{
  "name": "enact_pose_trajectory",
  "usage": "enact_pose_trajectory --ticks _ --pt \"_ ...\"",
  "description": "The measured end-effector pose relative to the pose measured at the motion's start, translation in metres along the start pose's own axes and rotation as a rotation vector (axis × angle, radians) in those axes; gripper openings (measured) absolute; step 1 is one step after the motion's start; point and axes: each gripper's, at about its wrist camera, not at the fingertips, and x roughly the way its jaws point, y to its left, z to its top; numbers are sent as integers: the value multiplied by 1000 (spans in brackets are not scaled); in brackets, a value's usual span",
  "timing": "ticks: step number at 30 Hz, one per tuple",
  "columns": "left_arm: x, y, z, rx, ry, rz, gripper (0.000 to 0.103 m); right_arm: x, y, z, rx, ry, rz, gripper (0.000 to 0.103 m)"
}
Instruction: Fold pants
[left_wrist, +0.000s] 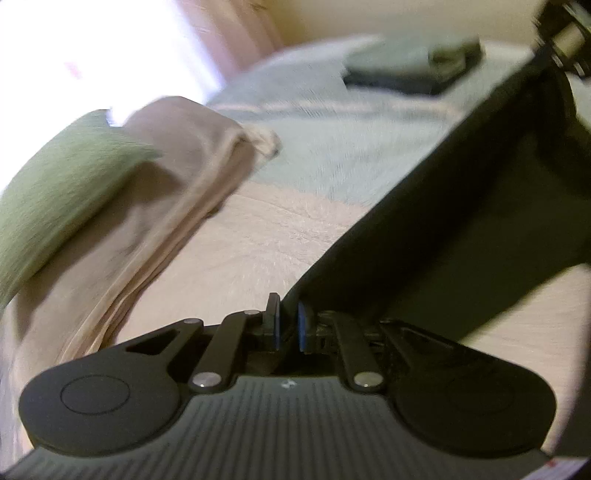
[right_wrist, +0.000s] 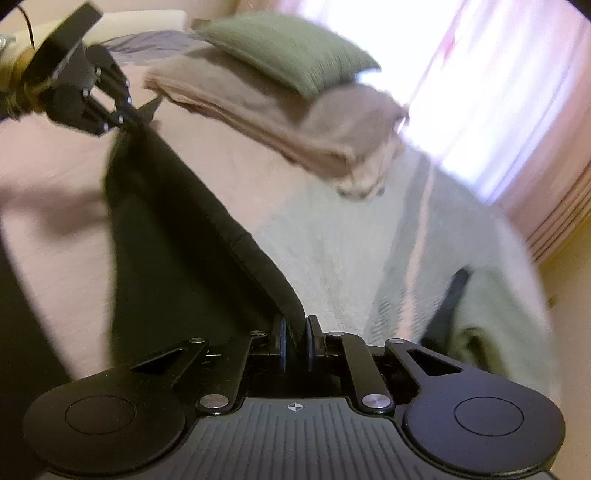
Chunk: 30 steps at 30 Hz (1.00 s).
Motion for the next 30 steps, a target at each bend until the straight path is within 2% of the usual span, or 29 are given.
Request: enact_pose_trajectory --ticks 2,5,7,9,12,14,16,18,20,22,24,27,30 --pt "-60 -17 -23 -81 -19 15 9 -38 41 -5 -8 5 -31 7" --pt "-121 -45 -70 -261 30 -29 10 -82 105 -26 35 86 -15 12" --pt "-140 -68 -107 -364 142 -87 15 -90 148 -45 72 225 13 19" --pt "-150 -92 -144 -424 265 -113 16 -91 180 -64 145 367 15 21" --pt "-167 -97 -183 -529 352 -158 16 -104 188 -94 425 454 -20 22" --pt "-175 -87 -191 -543 355 -119 23 -116 175 -108 658 445 -65 24" --pt "-177 -74 -186 -533 336 -68 35 -123 156 -119 851 424 -133 28" --pt "-164 -63 -170 -503 298 -38 38 -129 137 -129 1007 395 -207 30" --pt "-144 -53 -149 -468 267 -28 47 -131 115 -138 1164 359 -279 34" --pt "-114 -43 -125 -440 218 -7 55 -135 92 -158 1351 302 -328 38" --pt "-83 -31 -104 -431 201 14 57 -134 65 -181 1524 227 -370 42" --pt "-26 -15 -79 -458 220 17 61 -139 33 -208 1670 155 -436 43" --pt "34 -15 -66 -416 318 39 61 -140 10 -223 1708 128 -463 44"
